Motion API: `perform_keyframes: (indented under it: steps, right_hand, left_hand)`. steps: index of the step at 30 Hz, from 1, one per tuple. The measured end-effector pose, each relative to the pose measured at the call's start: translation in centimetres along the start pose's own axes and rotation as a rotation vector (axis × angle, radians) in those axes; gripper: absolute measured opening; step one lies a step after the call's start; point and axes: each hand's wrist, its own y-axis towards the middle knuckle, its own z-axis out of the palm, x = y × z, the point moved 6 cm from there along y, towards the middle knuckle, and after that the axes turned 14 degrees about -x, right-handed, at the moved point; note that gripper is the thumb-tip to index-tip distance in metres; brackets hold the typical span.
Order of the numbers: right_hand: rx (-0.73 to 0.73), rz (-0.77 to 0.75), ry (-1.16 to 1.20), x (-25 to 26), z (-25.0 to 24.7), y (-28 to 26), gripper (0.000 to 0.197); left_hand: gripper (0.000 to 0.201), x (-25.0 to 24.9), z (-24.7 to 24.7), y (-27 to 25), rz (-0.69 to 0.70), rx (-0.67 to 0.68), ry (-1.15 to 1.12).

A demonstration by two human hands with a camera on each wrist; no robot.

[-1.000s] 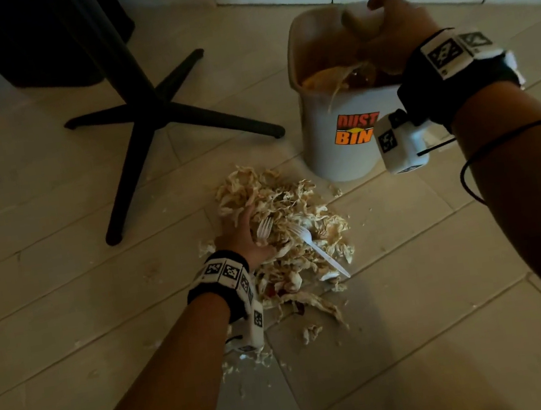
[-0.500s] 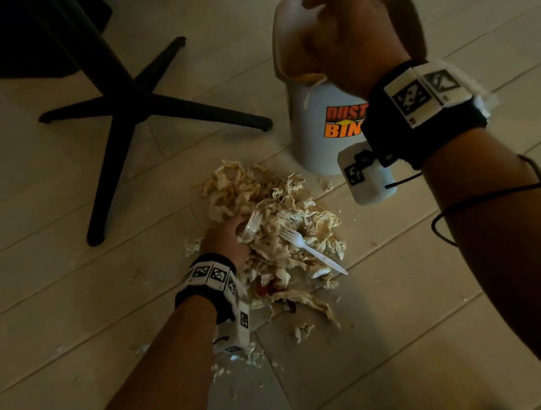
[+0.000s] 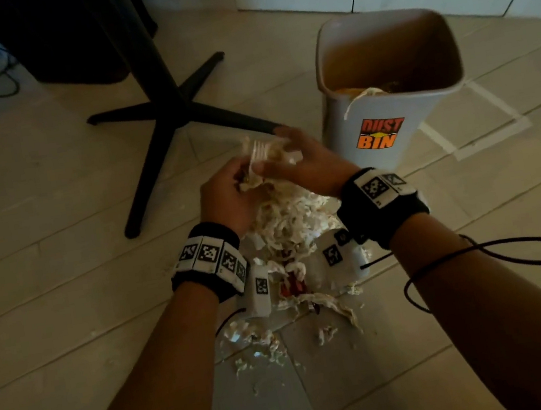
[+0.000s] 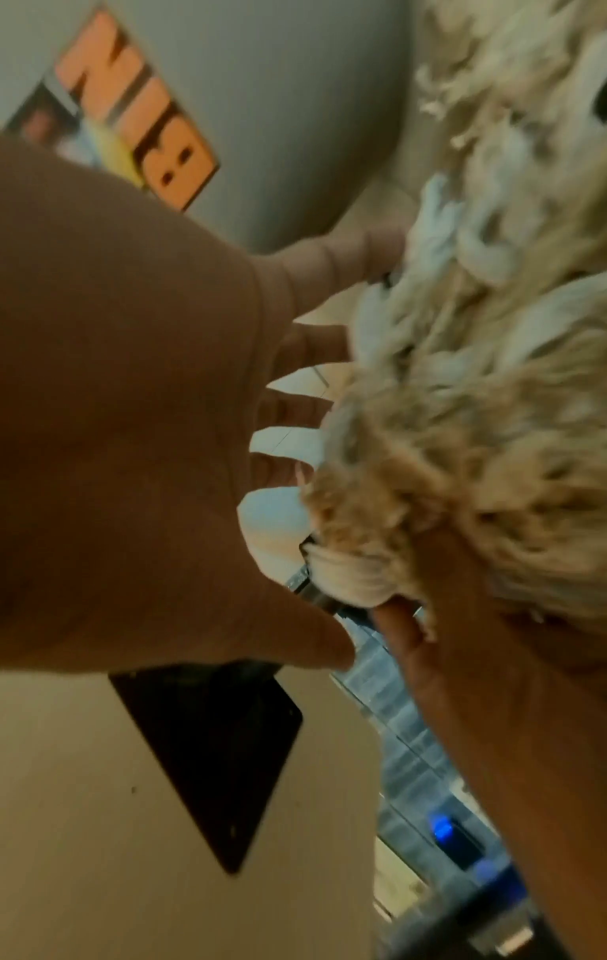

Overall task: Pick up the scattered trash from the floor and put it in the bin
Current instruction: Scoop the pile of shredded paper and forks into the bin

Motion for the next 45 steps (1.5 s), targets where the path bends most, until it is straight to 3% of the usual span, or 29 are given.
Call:
perform_keyframes:
  steps: [2,5,8,10,13,16,19,22,25,28,30,33,35,39,45]
  right_hand:
    - [0.056,0.006,0.237,0.1,1.3,-0.3,0.078]
    - [0.128,-0.004,0.524,0.5,2.4,-0.8,0.039]
    - [0.101,0.126,0.638,-0.3,2.4,-1.1,0.031]
    - [0.049,0.141,0.576,-0.7,2.0,-1.0,0.024]
    - [-0.088,0.090,0.432,-0.6,0.2,-0.7,0.029]
    - [-0.083,-0.089,0.187,1.7,-1.5,-0.7,0.023]
    - [-0.133,-0.138,0.060,3.9,-4.1,0.1,0.027]
    - [-0.120,-0.292,-0.051,6.7,-6.4,1.2,0.022]
    - [-0.249,-0.259,-0.061,8.3,-10.0,2.8,0.020]
    - [-0.420,-0.183,-0.127,8.6,-13.9,4.4,0.042]
    - [-0.447,-0.200,-0.236,8.7,-15.0,5.0,0.038]
    - [-0.478,-0.236,-0.429,6.0,-16.9,7.9,0.070]
    - [-0.528,-0.158,-0.416,5.2,-17.6,7.3,0.074]
    - [-0.501,-0.037,-0.460,3.5,-17.5,5.3,0.079]
    - [-0.456,-0.061,-0.612,2.6,-17.2,5.4,0.085]
  left_hand:
    - [0.029,-1.5,-0.2,0.2,0.074,-0.036,-0.030]
    - [0.030,-3.3,0.2,0.1,0.145,-0.052,-0.060]
    - [0.035,-3.7,1.0,-0.6,0.125,-0.023,-0.116]
    - [0.038,-3.7,1.5,-0.9,0.138,0.012,-0.136]
    - [0.039,-3.9,1.5,-1.1,0.198,0.044,-0.138]
    - [0.036,-3.6,1.1,-1.0,0.256,0.026,-0.139]
    - [0.027,-1.7,0.8,-0.7,0.143,-0.004,-0.132]
    - [0.021,0.6,0.7,-0.8,0.091,-0.014,-0.072]
    - [0.018,2.8,1.3,-1.6,0.059,0.034,0.016]
    - [0.020,5.2,2.2,-2.6,0.003,0.104,0.107]
    - [0.024,6.7,2.8,-3.2,-0.019,0.165,0.201]
    - [0.034,8.9,3.9,-4.0,-0.121,0.282,0.330]
    - [0.048,10.0,4.9,-4.6,-0.130,0.362,0.405]
    - [0.070,9.1,7.5,-5.8,-0.005,0.523,0.535]
    - [0.090,6.6,12.8,-6.7,0.197,0.758,0.684]
